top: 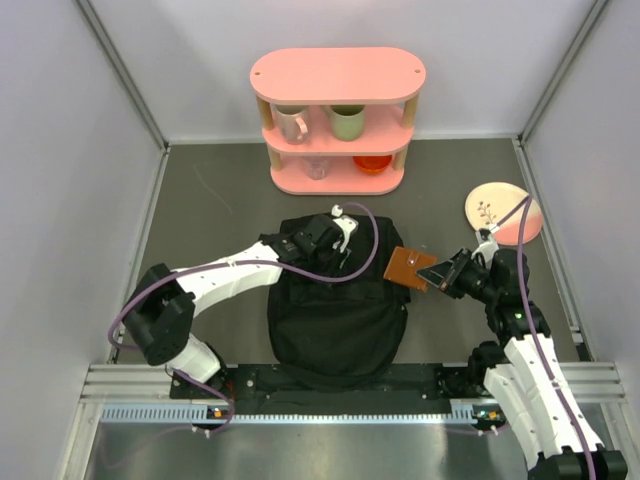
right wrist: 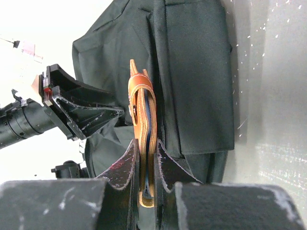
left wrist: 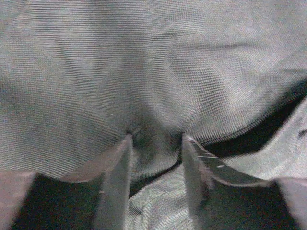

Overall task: Pack the student bag
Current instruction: Place the personal item in the student bag.

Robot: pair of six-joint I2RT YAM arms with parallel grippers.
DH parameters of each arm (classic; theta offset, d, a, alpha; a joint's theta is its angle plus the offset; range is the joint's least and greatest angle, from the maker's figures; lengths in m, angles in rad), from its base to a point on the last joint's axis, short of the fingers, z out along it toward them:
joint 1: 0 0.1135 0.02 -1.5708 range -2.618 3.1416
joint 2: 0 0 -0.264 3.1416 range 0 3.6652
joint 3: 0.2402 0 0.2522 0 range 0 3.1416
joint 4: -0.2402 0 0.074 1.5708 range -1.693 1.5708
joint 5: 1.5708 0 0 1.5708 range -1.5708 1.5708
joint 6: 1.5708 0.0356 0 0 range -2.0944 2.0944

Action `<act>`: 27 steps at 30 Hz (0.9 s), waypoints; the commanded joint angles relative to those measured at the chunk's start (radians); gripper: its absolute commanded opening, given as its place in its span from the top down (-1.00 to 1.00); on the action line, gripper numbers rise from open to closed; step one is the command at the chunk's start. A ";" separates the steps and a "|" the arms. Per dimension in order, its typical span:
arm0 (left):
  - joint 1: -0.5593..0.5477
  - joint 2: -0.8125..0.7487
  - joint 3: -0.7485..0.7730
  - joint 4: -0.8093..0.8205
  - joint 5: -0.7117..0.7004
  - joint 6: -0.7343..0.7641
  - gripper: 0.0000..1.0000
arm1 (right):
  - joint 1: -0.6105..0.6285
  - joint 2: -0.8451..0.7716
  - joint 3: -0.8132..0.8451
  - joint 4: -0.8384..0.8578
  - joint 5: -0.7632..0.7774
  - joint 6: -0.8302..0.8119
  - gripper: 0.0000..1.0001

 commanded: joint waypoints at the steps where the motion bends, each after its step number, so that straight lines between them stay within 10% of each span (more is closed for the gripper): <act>1: -0.038 0.096 -0.028 0.002 -0.017 -0.075 0.33 | 0.008 -0.019 0.002 0.028 0.003 0.002 1.00; 7: -0.040 0.064 -0.001 0.009 -0.067 -0.092 0.98 | 0.008 -0.022 -0.005 0.027 0.006 0.005 1.00; 27: -0.015 -0.116 0.205 -0.067 -0.070 -0.155 1.00 | 0.013 -0.047 -0.004 0.183 -0.341 0.125 1.00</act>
